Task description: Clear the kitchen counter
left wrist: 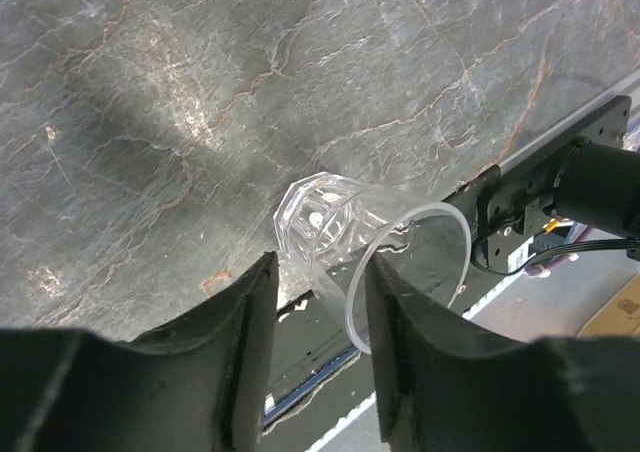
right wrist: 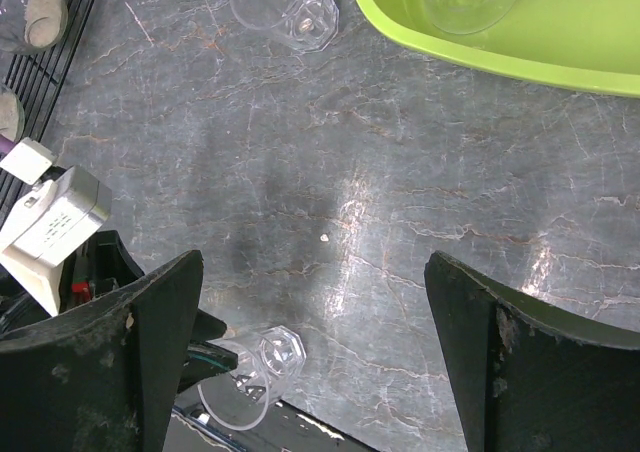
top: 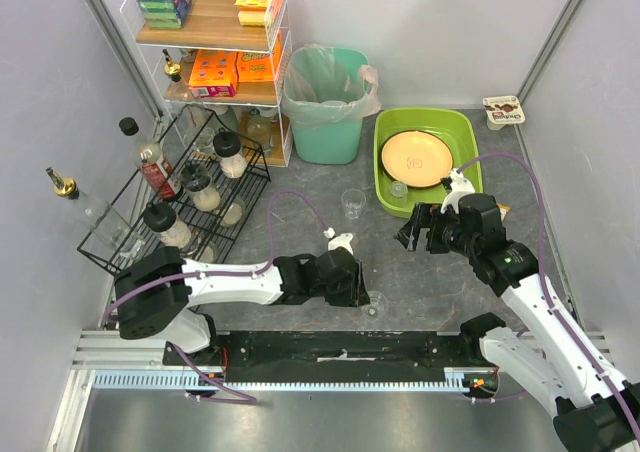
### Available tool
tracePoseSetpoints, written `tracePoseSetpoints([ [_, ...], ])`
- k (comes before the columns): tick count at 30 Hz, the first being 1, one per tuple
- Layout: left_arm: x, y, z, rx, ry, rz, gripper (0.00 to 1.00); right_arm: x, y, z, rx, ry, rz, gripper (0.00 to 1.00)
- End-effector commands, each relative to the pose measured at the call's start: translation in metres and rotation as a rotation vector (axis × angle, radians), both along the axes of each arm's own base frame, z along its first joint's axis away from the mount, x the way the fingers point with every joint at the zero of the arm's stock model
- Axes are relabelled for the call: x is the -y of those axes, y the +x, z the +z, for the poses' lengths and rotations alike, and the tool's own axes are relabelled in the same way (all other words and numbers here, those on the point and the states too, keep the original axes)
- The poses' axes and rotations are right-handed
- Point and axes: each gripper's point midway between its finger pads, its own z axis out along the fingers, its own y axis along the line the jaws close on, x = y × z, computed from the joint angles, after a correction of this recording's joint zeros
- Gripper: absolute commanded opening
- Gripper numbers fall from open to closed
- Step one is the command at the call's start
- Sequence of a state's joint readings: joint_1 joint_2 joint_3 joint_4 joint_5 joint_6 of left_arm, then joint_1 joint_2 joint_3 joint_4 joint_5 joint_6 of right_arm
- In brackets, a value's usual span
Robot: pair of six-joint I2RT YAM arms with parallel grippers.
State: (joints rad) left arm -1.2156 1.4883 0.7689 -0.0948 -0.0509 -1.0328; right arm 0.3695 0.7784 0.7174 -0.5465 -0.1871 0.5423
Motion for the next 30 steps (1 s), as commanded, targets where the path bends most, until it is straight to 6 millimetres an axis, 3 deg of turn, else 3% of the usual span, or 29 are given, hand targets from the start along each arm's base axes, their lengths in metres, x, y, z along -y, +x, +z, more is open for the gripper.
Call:
tracePoseSetpoints([
  [1,0.012,0.009,0.013,0.033,-0.007,0.021,0.40,-0.003,-0.003,0.004,0.006,0.021,0.010,0.98],
  [5,0.008,0.013,0.021,0.070,0.008,0.015,0.24,-0.004,-0.003,0.008,0.015,0.030,0.012,0.98],
  [8,0.006,0.015,0.030,0.102,0.015,-0.001,0.02,-0.006,-0.003,0.012,0.020,0.042,0.021,0.98],
  [13,0.006,0.022,0.063,0.164,-0.036,-0.019,0.02,-0.014,-0.006,0.026,0.036,0.079,0.063,0.98],
  [19,-0.006,0.040,0.132,0.226,-0.209,-0.017,0.02,-0.044,-0.021,0.068,0.130,0.250,0.228,0.98],
  [23,-0.021,0.054,0.186,0.279,-0.335,-0.002,0.02,-0.067,-0.043,0.118,0.222,0.483,0.364,0.98],
  [27,-0.036,0.060,0.235,0.338,-0.447,0.008,0.02,-0.073,-0.056,0.153,0.296,0.637,0.415,0.98],
  [30,-0.040,0.057,0.273,0.389,-0.557,-0.021,0.02,-0.076,-0.059,0.168,0.293,0.722,0.425,0.98],
])
